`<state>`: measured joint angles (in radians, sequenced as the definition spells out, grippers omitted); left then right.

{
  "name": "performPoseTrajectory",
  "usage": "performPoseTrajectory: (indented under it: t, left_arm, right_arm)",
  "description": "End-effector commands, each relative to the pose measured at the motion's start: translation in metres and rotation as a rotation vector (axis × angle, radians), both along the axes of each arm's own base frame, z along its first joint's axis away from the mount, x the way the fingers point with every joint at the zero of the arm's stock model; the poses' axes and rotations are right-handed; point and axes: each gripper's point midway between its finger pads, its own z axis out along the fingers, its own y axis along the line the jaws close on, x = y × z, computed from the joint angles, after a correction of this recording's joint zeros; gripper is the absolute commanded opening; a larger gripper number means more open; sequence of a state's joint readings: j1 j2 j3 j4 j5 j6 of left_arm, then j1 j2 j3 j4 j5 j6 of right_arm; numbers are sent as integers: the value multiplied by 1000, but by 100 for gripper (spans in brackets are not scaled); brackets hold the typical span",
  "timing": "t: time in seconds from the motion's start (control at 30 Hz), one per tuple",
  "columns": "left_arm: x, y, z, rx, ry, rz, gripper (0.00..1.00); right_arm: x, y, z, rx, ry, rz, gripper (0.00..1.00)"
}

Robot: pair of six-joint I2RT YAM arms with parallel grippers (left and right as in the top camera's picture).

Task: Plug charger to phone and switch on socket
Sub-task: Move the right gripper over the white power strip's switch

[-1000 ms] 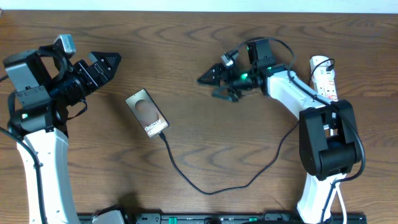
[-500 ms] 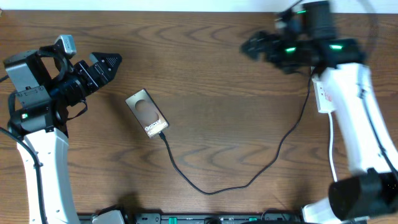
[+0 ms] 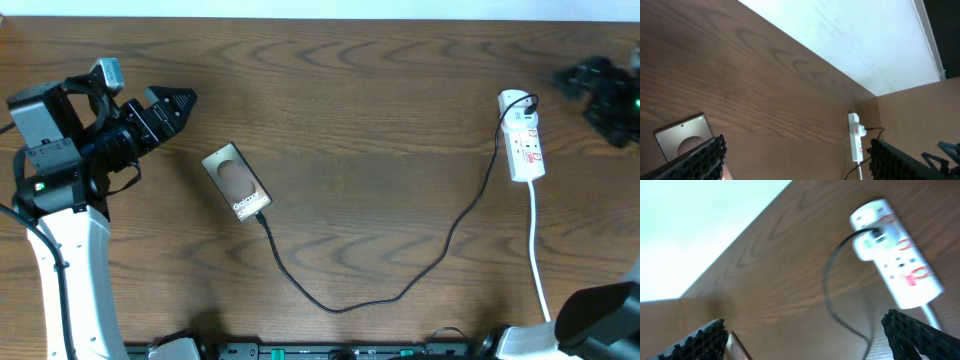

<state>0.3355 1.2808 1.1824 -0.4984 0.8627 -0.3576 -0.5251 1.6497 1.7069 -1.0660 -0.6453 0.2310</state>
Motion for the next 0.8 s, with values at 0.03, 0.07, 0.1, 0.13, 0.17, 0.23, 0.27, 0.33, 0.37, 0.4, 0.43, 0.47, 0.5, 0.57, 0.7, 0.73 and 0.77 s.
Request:
performPoseTrajectory:
  t: [0.03, 0.07, 0.1, 0.13, 0.17, 0.23, 0.27, 0.33, 0.37, 0.4, 0.43, 0.47, 0.5, 0.57, 0.7, 0.73, 0.77]
  left_arm:
    - [-2, -3, -1, 12, -8, -24, 90]
    - [-3, -3, -2, 15, -6, -26, 90]
    - [-3, -3, -2, 18, -6, -29, 90]
    - [-3, -3, -3, 18, -4, -29, 90]
    - [-4, -3, -3, 17, -1, -30, 90]
    - [-4, -3, -3, 17, 0, -30, 90]
    - [-4, -3, -3, 17, -1, -30, 90]
    - [-4, -3, -3, 17, -1, -30, 90]
    - [-4, -3, -3, 17, -1, -30, 90]
    - [-4, -3, -3, 17, -1, -30, 90]
    - [-4, -3, -3, 17, -1, -30, 90]
    - [-4, -3, -3, 17, -1, -30, 90]
    - [-4, -3, -3, 17, -1, -30, 90]
    - [-4, -3, -3, 16, 0, -29, 90]
    - [-4, -3, -3, 16, 0, -29, 90]
    - [-4, -3, -3, 16, 0, -29, 90]
    - [-4, -3, -3, 16, 0, -29, 90]
  right_arm:
    - [-2, -27, -7, 65, -78, 69, 99]
    - [-3, -34, -12, 83, -84, 73, 99]
    - [-4, -40, -18, 97, -82, 74, 99]
    - [-4, -46, -25, 107, -77, 77, 99]
    - [-3, -51, -34, 120, -72, 79, 99]
    - [0, -60, -54, 160, -55, 83, 99]
    - [2, -62, -63, 180, -55, 96, 99]
    - [7, -62, -79, 226, -72, 135, 99]
    - [11, -61, -86, 255, -85, 154, 99]
    - [14, -59, -93, 283, -108, 179, 99]
    - [18, -58, -98, 310, -125, 194, 99]
    - [21, -58, -104, 335, -135, 199, 99]
    - [24, -59, -111, 355, -143, 202, 99]
    - [31, -60, -123, 396, -163, 209, 99]
    - [38, -60, -145, 438, -166, 214, 99]
    - [39, -60, -150, 443, -159, 215, 99]
    - [39, -59, -154, 443, -151, 215, 99]
